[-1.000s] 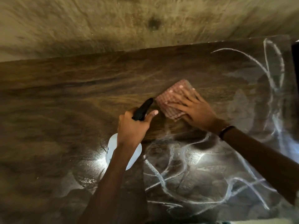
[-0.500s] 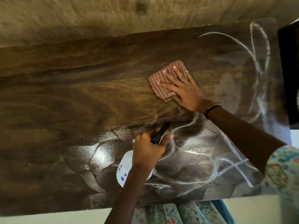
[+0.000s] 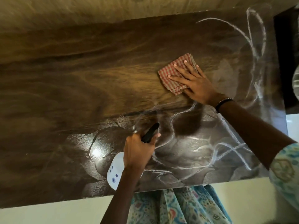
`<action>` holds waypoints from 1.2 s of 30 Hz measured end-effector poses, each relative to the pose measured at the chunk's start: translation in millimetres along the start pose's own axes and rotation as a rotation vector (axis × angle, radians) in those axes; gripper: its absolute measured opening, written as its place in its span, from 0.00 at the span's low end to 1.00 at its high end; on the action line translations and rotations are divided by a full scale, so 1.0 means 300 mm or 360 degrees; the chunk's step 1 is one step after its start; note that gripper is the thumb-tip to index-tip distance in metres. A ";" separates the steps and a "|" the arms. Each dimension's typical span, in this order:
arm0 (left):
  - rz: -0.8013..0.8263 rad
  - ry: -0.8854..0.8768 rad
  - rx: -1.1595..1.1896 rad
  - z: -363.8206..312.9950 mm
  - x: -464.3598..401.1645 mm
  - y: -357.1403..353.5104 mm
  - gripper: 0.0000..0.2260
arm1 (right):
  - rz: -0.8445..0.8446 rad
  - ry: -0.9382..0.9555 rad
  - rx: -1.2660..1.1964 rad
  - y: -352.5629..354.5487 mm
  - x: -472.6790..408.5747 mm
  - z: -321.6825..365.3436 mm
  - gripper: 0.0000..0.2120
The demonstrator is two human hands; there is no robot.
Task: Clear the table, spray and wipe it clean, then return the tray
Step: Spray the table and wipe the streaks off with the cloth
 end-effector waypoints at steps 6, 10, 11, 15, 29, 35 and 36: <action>-0.0142 0.0086 0.0243 0.059 0.046 0.058 0.18 | -0.0073 -0.0160 -0.0052 -0.081 0.059 0.264 0.29; -0.0220 0.0035 0.0349 0.069 0.075 0.098 0.17 | -0.0051 0.0212 0.0067 -0.187 0.148 0.542 0.31; -0.0222 0.0031 0.0361 0.073 0.084 0.103 0.15 | -0.0038 0.0293 0.0091 -0.207 0.192 0.580 0.30; -0.0221 0.0073 0.0395 0.104 0.112 0.115 0.17 | -0.0043 0.0423 0.0182 -0.228 0.395 0.511 0.30; -0.0261 0.0088 0.0437 0.139 0.134 0.117 0.14 | -0.0128 -0.0457 -0.0057 -0.149 0.145 0.418 0.30; -0.0231 0.0056 0.0260 0.140 0.161 0.120 0.16 | -0.0028 0.0106 0.0121 -0.219 0.437 0.405 0.28; -0.0229 0.0051 0.0281 0.144 0.165 0.120 0.16 | -0.0035 0.0091 0.0103 -0.207 0.476 0.352 0.27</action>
Point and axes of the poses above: each hand's wrist, its own x-axis away from the middle knuckle, its own y-axis out of the back of the hand, z = x × y, the point moved 2 cm from there along -x, towards the middle knuckle, and after that the axes turned 14 degrees about -y, right-handed, at the moved point
